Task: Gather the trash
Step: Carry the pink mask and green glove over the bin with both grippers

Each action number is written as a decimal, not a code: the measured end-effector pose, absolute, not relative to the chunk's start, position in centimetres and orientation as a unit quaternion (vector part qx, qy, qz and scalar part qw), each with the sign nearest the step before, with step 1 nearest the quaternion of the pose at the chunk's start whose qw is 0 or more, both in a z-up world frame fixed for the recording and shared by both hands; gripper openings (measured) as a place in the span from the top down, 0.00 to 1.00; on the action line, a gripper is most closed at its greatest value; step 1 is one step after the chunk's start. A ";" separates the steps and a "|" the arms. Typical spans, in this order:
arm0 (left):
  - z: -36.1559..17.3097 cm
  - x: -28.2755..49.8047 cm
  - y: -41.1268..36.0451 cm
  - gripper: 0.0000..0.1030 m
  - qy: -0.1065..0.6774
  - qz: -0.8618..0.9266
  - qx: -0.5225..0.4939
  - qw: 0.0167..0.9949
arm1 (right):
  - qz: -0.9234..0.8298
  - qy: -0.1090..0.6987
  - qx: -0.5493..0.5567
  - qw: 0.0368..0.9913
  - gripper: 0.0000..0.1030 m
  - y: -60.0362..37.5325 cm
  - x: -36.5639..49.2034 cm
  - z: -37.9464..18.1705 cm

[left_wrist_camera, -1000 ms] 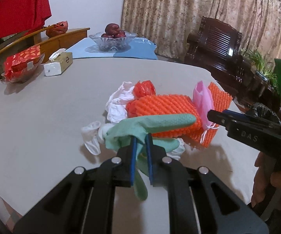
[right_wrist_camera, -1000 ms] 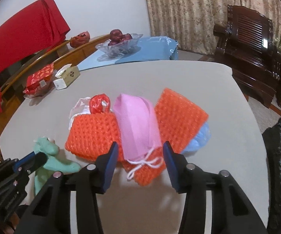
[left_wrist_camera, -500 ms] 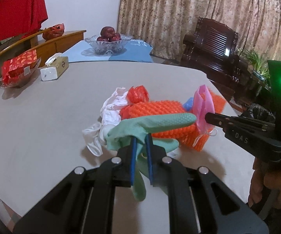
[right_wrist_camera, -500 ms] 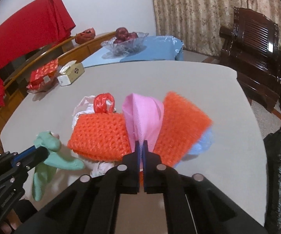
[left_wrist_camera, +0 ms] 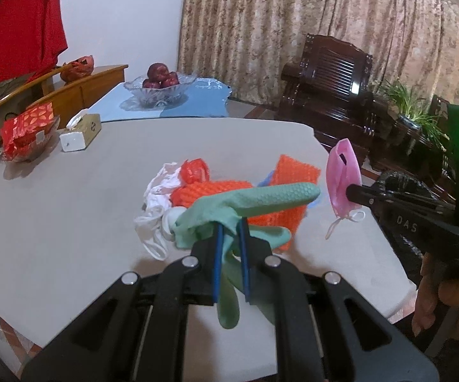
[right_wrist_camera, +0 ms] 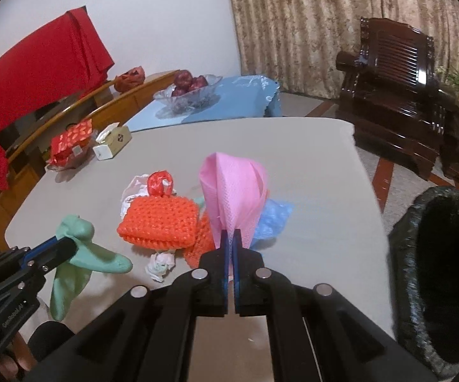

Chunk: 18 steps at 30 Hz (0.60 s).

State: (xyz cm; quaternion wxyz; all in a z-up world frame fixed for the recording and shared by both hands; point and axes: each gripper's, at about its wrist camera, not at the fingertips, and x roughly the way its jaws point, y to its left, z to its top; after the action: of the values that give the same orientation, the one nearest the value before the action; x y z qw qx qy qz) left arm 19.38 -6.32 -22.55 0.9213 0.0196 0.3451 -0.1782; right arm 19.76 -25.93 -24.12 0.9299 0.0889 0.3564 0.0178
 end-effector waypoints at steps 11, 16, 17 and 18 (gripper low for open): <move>-22.0 17.4 -10.1 0.91 0.348 -0.205 0.033 0.914 | -0.024 0.354 0.100 0.930 0.98 -30.4 15.8 -23.3; -21.9 16.5 -13.0 0.91 0.353 -0.225 0.044 0.907 | -0.048 0.353 0.103 0.929 0.98 -32.8 14.0 -23.2; -22.0 16.3 -13.5 0.91 0.353 -0.229 0.046 0.906 | -0.054 0.354 0.104 0.928 0.98 -33.5 13.5 -23.3; -22.0 16.1 -14.3 0.91 0.354 -0.234 0.048 0.904 | -0.058 0.354 0.105 0.928 0.98 -34.0 13.2 -23.3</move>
State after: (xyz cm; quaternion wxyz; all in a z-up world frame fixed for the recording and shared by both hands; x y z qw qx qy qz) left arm 16.10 -14.28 -21.97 0.9043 0.0482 0.3539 -0.2339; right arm 13.21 -33.96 -23.28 0.9276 0.1048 0.3538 -0.0584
